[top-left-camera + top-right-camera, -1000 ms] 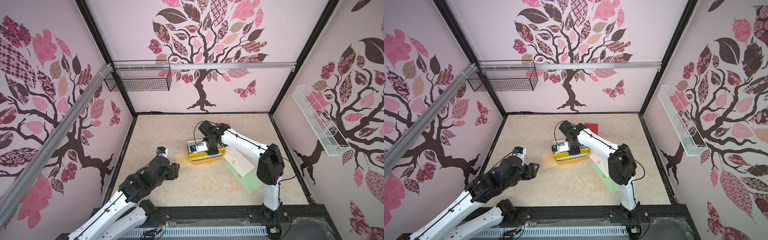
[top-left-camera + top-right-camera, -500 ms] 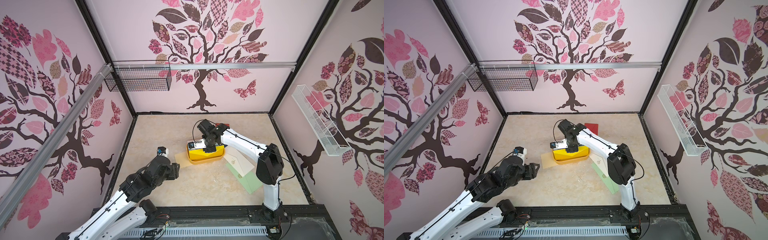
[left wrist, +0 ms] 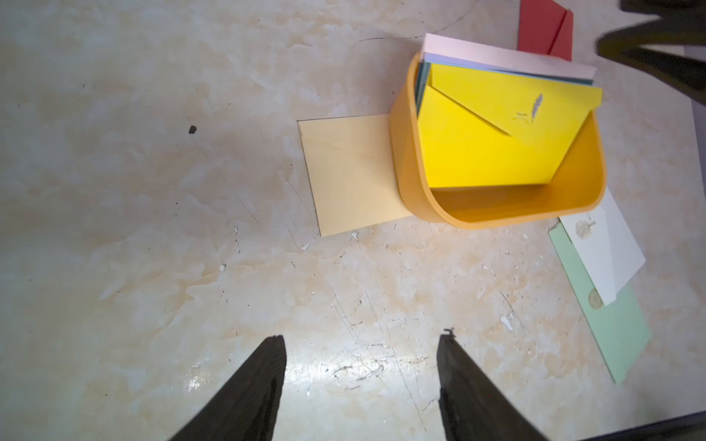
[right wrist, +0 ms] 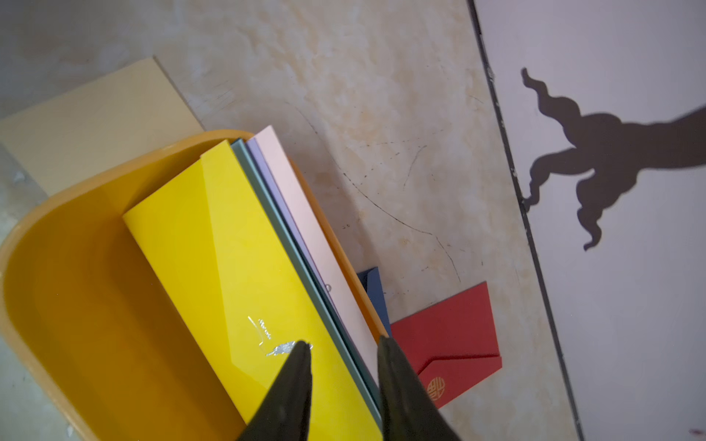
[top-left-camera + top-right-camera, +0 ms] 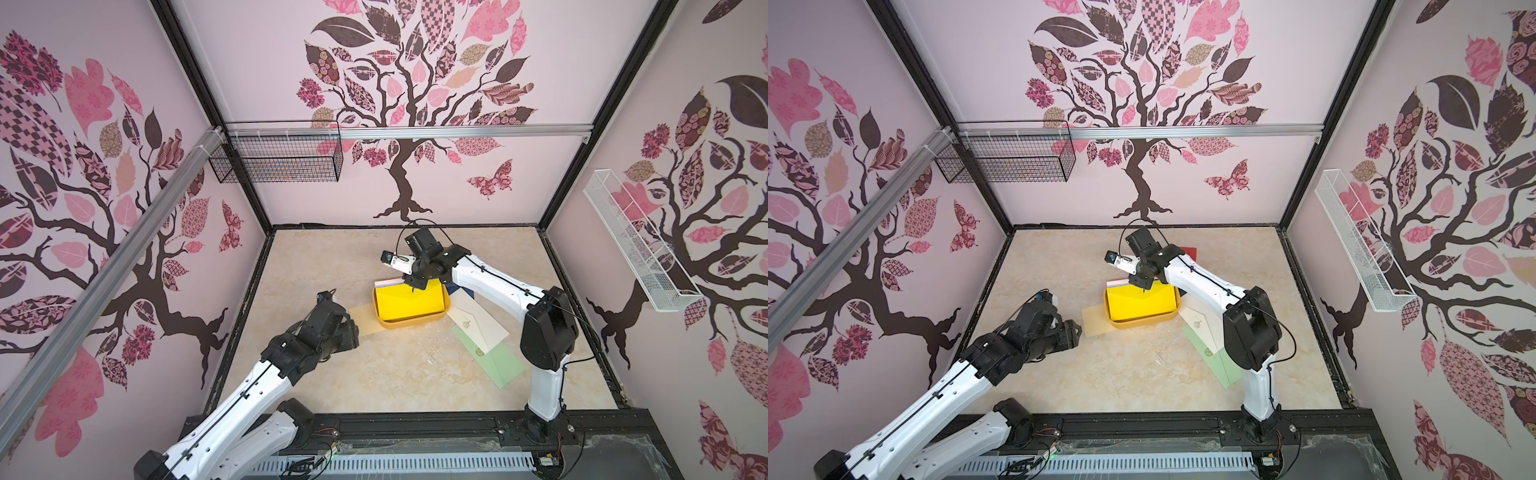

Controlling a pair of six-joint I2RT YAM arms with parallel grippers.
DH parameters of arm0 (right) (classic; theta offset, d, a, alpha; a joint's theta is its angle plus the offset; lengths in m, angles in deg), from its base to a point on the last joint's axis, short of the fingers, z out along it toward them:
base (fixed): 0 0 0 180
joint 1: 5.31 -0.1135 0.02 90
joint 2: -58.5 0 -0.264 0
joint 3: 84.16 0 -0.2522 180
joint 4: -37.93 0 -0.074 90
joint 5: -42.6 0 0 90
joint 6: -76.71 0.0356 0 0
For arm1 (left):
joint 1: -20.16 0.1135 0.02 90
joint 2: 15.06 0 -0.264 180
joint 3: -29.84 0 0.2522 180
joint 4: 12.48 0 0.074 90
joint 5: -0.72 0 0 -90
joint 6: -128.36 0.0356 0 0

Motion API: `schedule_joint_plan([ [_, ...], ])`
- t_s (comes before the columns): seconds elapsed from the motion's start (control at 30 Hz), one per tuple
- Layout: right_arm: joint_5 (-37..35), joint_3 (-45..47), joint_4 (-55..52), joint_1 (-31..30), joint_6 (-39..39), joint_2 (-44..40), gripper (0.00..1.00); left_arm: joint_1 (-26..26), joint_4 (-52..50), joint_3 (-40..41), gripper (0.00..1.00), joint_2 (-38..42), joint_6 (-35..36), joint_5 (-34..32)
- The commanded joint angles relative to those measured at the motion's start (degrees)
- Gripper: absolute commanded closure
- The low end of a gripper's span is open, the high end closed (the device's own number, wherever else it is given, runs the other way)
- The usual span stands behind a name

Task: Put the sealed envelopes into the storage box
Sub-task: Place the envelope in the storage box, then adjust the envelope at the center of the board.

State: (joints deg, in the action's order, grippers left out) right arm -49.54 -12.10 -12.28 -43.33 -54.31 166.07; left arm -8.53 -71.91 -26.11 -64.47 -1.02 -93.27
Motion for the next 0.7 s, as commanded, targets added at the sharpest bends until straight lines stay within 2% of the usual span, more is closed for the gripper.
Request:
schedule_joint_plan([
  [0.0,1.23,8.37,11.22,1.87,18.55,-12.48,0.66,9.04,7.07,0.91,0.33,-3.62,-0.96,11.47],
  [0.1,5.80,21.68,19.78,2.01,27.28,-22.59,0.66,14.35,10.79,-1.37,0.36,-11.21,-0.51,15.06],
  [0.2,10.02,32.92,24.54,1.97,34.02,-31.95,0.66,14.53,10.40,-7.08,0.43,-19.96,1.01,13.96],
  [0.3,14.15,41.68,25.39,1.83,39.43,-40.15,0.66,14.55,13.76,-9.99,0.46,-26.40,0.99,12.80],
  [0.37,16.02,47.01,25.79,1.72,42.49,-45.40,0.66,14.58,14.10,-12.88,0.52,-31.23,1.23,12.73],
  [0.53,17.68,54.97,23.60,1.62,45.93,-56.42,0.65,14.62,15.75,-17.88,0.72,-42.50,1.67,14.29],
  [0.67,18.10,57.90,19.80,1.59,46.64,-62.08,0.65,14.54,17.52,-20.14,0.76,-49.36,2.05,15.86],
])
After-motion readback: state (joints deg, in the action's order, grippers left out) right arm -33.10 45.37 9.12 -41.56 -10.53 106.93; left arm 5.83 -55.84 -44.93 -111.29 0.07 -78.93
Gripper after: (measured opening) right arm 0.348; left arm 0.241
